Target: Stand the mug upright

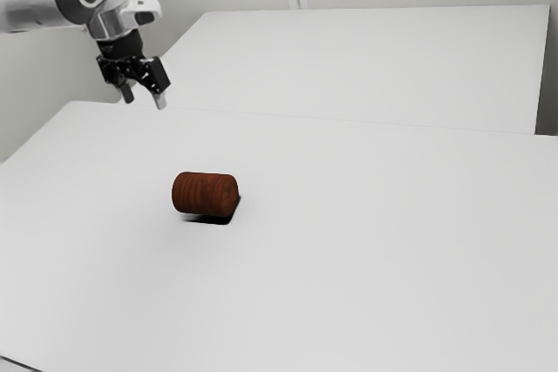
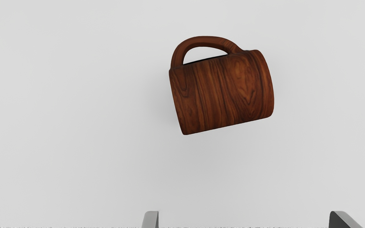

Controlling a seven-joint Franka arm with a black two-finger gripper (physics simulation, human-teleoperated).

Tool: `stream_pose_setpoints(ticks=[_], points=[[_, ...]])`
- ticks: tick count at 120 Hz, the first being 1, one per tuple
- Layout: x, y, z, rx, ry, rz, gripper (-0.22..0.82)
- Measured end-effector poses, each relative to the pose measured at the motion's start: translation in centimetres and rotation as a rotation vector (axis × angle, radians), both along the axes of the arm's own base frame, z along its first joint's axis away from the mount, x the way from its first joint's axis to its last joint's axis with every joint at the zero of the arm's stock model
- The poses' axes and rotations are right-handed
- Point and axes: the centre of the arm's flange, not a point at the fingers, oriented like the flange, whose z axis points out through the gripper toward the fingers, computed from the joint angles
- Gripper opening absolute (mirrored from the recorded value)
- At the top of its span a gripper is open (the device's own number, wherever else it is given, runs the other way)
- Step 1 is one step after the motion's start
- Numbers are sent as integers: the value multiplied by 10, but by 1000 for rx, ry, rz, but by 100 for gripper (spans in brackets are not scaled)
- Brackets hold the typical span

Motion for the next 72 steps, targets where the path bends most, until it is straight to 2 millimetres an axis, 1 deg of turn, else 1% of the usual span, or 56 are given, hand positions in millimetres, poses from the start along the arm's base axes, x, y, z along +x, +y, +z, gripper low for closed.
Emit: stream_pose_setpoints(ticks=[15,22,28,35,41,52,61,72], points=[[-4,14,-5,-12,7,12,59],[-1,23,-17,-54,23,32,59],[2,35,-31,-118,48,65,59],[5,48,-53,-205,84,101,59],[9,66,-79,-294,113,139,58],[11,92,-119,-428,145,190,58],[9,107,-156,-521,177,214,58],[8,117,-190,-601,199,218,58]])
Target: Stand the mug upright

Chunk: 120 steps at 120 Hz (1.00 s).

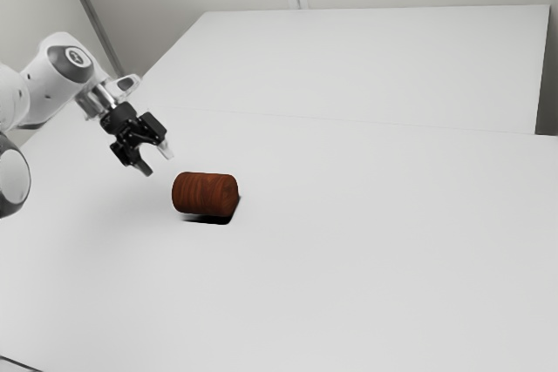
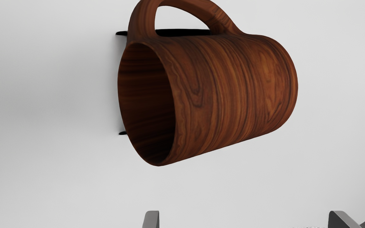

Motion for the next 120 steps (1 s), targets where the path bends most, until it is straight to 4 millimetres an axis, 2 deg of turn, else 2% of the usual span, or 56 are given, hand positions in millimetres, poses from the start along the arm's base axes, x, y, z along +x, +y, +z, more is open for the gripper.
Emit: stream_pose_setpoints(ticks=[17,39,52,90,111,120], points=[[-15,7,-37,-119,-11,16,58],[-17,18,-48,-159,-84,4,58],[-15,16,-59,-177,-109,-15,58],[2,-3,-69,-209,-216,-49,58],[-1,-22,-71,-233,-240,-61,58],[-7,-26,-67,-239,-251,-57,53]])
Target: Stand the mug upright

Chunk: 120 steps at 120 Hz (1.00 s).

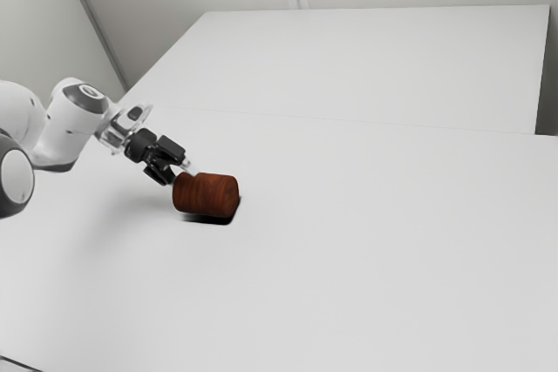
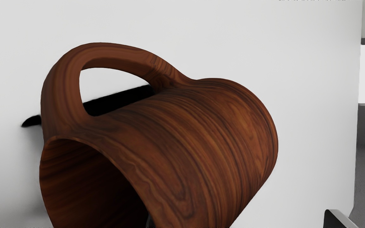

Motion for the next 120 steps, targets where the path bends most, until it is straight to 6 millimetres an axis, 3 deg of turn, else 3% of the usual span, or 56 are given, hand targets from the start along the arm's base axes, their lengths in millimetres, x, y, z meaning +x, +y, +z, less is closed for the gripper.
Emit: stream_pose_setpoints(ticks=[16,49,72,106,120], points=[[4,-18,15,5,-31,-21,39],[17,-51,25,2,-46,-57,13],[19,-56,25,3,-38,-48,-6],[19,-59,38,10,-37,-37,-15],[18,-68,59,40,-62,-54,-17]])
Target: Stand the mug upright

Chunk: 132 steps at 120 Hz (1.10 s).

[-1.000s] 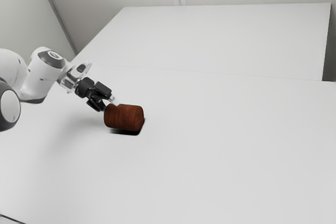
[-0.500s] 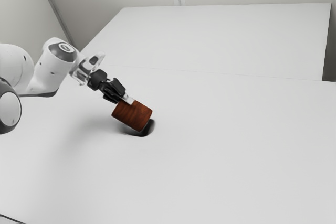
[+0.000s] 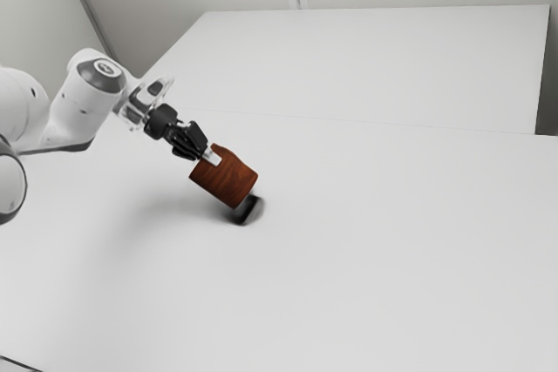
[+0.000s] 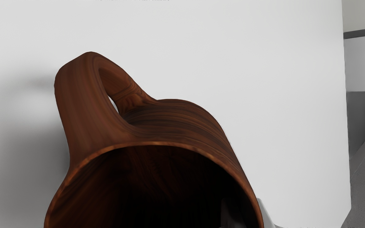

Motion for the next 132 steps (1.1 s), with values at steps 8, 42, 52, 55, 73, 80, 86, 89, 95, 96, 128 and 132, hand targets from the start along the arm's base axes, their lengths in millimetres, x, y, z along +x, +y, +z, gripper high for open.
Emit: stream_pose_setpoints(ticks=[8,42,52,55,73,80,86,89,95,96,128,132], points=[[-3,-11,21,77,-26,-36,-17],[-57,-41,28,393,-29,-129,-18],[-64,-52,27,472,-51,-157,-18],[-64,-56,26,497,-60,-167,-18],[-73,-80,23,665,-120,-239,-18],[-77,-90,22,715,-143,-260,-18],[-84,-98,22,755,-159,-276,-18],[-88,-101,22,772,-164,-283,-18],[-98,-105,18,797,-164,-288,-18],[-99,-105,17,800,-164,-288,-18],[-101,-114,6,864,-163,-253,-18],[-100,-115,2,867,-159,-249,-18]])
